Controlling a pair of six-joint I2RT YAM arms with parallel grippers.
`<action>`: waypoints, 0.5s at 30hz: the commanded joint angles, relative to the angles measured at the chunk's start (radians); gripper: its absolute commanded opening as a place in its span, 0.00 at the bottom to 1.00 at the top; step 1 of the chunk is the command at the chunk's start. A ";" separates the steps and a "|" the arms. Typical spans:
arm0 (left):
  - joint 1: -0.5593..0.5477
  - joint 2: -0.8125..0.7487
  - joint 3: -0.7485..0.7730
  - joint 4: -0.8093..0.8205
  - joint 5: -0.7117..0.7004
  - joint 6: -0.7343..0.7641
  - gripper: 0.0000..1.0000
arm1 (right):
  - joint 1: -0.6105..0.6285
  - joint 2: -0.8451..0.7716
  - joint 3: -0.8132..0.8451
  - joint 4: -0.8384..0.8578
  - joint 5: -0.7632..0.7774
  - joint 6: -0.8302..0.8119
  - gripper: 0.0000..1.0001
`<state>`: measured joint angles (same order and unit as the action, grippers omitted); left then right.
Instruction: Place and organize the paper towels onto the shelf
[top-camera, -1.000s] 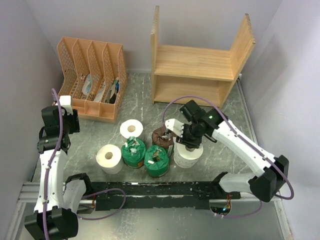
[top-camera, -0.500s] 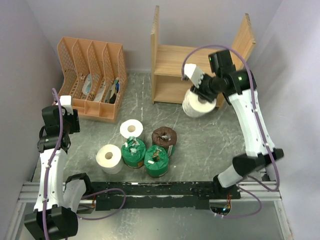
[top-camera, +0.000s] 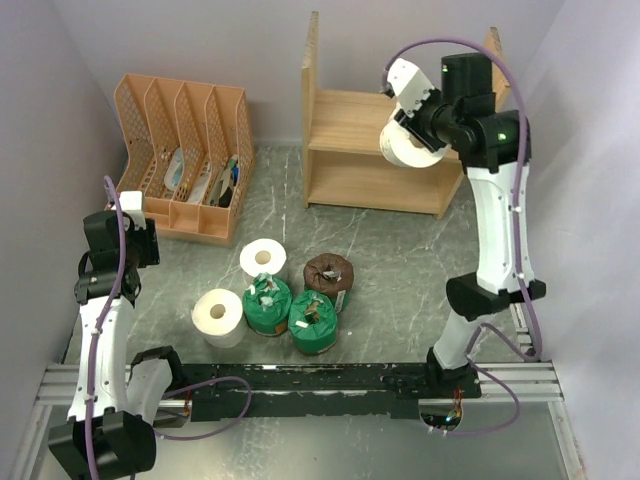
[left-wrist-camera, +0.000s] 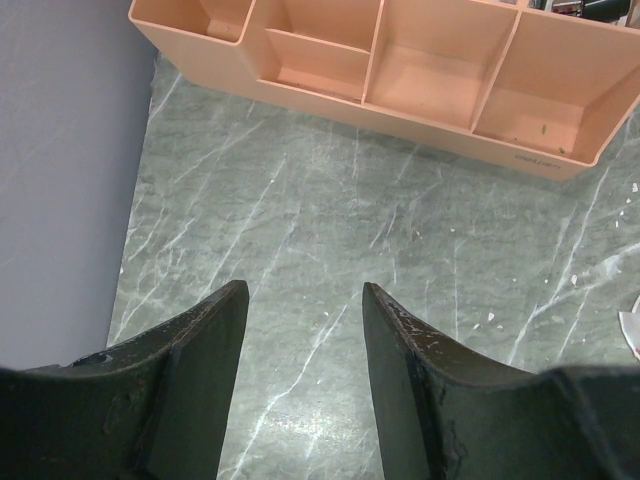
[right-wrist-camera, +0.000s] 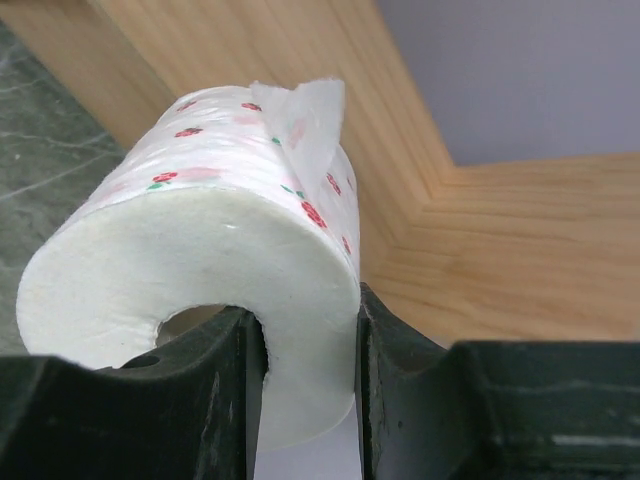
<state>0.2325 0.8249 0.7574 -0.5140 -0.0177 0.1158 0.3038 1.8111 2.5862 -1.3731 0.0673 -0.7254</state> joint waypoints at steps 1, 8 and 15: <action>0.011 -0.002 0.000 0.008 0.003 -0.005 0.61 | -0.006 -0.098 -0.012 0.049 0.065 -0.013 0.00; 0.013 -0.007 -0.001 0.008 0.004 -0.004 0.60 | -0.174 -0.046 -0.010 0.164 0.059 0.074 0.00; 0.014 -0.030 -0.005 0.011 0.010 -0.002 0.60 | -0.211 -0.029 -0.072 0.265 0.004 0.370 0.00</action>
<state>0.2340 0.8200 0.7570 -0.5140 -0.0177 0.1158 0.0959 1.7782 2.5114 -1.2060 0.1219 -0.5385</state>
